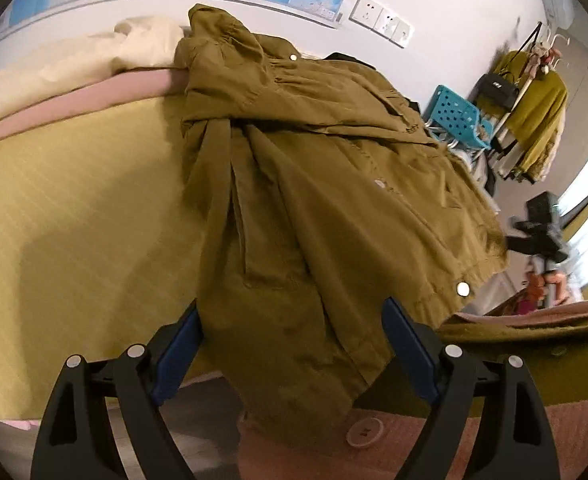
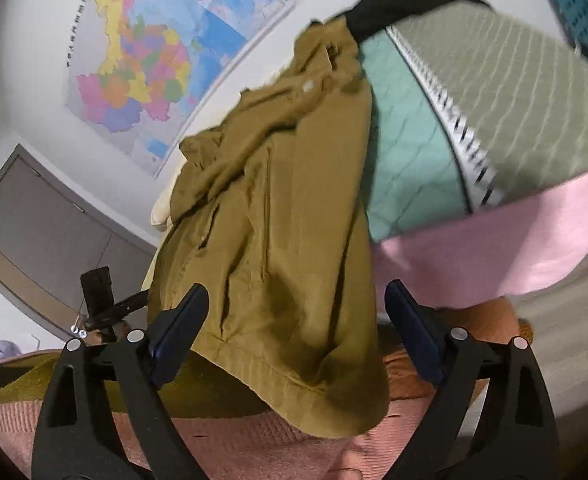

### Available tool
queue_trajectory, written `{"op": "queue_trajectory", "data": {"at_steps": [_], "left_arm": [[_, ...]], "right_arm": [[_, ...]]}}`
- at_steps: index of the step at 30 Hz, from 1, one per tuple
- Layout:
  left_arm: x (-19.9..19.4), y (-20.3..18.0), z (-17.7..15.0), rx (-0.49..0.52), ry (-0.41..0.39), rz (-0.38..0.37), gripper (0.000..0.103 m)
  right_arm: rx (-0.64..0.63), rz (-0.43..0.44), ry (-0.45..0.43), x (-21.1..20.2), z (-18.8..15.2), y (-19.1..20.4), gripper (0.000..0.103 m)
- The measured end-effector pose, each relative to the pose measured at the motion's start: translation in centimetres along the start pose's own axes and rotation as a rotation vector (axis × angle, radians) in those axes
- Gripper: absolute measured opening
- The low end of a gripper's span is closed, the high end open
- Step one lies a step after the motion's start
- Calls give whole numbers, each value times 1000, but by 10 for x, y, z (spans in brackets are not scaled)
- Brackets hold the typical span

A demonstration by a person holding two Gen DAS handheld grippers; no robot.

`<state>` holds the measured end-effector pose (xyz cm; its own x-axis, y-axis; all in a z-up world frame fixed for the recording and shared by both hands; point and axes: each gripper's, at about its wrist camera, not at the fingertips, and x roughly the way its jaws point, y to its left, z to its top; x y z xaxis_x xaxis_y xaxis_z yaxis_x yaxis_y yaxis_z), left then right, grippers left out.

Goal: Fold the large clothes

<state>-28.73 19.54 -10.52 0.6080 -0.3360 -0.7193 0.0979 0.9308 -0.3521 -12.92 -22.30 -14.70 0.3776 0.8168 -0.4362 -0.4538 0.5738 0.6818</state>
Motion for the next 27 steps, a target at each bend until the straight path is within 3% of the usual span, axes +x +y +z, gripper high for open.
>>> {"op": "queue_trajectory", "data": {"at_steps": [1, 3, 5, 8, 11, 13, 14, 15, 16, 17, 18, 21, 27], "left_arm": [[-1, 1, -1, -17, 1, -24, 84], [-6, 4, -6, -52, 13, -67, 77], [-9, 5, -13, -66, 30, -82, 72], [0, 10, -28, -132, 96, -131, 72], [13, 14, -29, -162, 103, -123, 72], [23, 18, -25, -218, 89, -199, 72], [24, 18, -25, -224, 85, -211, 66], [25, 16, -25, -216, 80, -223, 40], [25, 13, -25, -208, 84, -227, 26], [23, 8, -25, -199, 80, -226, 19], [19, 3, -23, -181, 58, -215, 14], [-7, -20, -20, -92, -70, -202, 11], [-54, -27, -1, -86, -270, -243, 9]], "right_arm": [[6, 7, 19, 5, -1, -2, 85], [13, 57, 51, 15, -3, -2, 63], [-3, 92, 60, 17, -5, 3, 54], [-33, 110, 58, 16, -6, 11, 52], [-37, 115, 61, 16, -5, 12, 56], [-27, 121, 65, 19, -6, 11, 57], [-28, 125, 66, 19, -7, 11, 56], [-31, 127, 64, 19, -9, 12, 42], [-44, 126, 63, 18, -11, 16, 29], [-58, 124, 61, 19, -10, 21, 8], [-77, 133, 48, 15, -12, 26, 7], [-107, 178, -3, 0, -10, 44, 5], [-214, 307, -139, -39, 4, 101, 5]]}}
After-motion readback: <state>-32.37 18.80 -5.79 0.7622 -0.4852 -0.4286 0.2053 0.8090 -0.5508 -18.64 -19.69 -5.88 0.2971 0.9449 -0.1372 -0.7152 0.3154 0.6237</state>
